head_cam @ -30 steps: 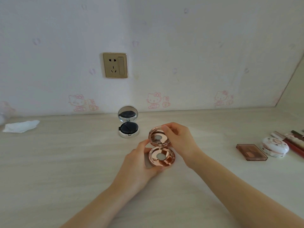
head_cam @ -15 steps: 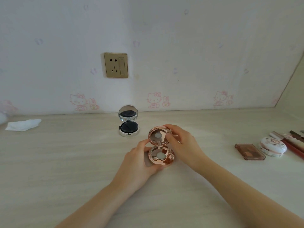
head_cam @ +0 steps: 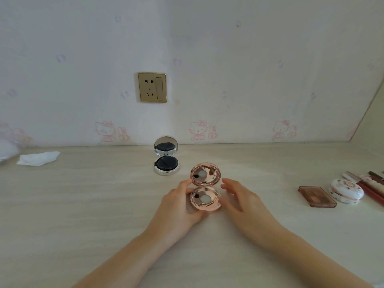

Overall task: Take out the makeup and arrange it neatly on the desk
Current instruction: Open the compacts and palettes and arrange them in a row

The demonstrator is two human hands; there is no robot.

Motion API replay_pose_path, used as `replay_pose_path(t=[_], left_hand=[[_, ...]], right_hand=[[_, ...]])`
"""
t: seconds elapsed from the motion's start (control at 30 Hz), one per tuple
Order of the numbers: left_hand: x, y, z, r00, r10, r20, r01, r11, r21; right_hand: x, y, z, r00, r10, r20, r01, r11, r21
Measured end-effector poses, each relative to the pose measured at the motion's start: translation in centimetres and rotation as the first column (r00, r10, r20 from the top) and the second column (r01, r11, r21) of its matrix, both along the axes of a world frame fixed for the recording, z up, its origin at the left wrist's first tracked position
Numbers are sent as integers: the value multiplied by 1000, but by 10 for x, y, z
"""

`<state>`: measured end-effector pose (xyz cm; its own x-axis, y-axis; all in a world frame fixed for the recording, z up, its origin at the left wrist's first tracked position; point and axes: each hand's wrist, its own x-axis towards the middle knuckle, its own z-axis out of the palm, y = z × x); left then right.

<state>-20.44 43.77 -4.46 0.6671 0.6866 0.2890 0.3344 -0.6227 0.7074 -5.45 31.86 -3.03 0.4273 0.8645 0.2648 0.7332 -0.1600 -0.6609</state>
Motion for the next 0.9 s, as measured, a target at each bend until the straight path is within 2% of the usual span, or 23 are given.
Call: replay_pose_path(t=[0.2, 0.37, 0.5, 0.57, 0.67, 0.8, 0.9], left_hand=[[-2, -2, 1, 998, -20, 53, 20, 1000, 3], [0, -1, 0, 998, -21, 55, 19, 999, 42], [7, 1, 5, 999, -51, 7, 49, 983, 175], [12, 7, 7, 997, -42, -72, 61, 958, 281], [20, 25, 5, 976, 55, -211, 81, 807, 584], [38, 43, 6, 967, 77, -242, 78, 817, 572], [50, 57, 6, 951, 120, -285, 83, 788, 610]], right_hand=[[-5, -5, -9, 976, 99, 193, -99, 995, -11], [-2, 0, -10, 963, 106, 247, -99, 994, -39], [8, 14, -12, 958, 109, 265, -102, 994, -43], [15, 25, -16, 953, 109, 282, -97, 994, -56], [24, 44, -19, 944, 102, 315, -87, 994, -59], [34, 69, -19, 940, 87, 331, -70, 996, -64], [39, 85, -17, 938, 85, 336, -57, 994, -92]])
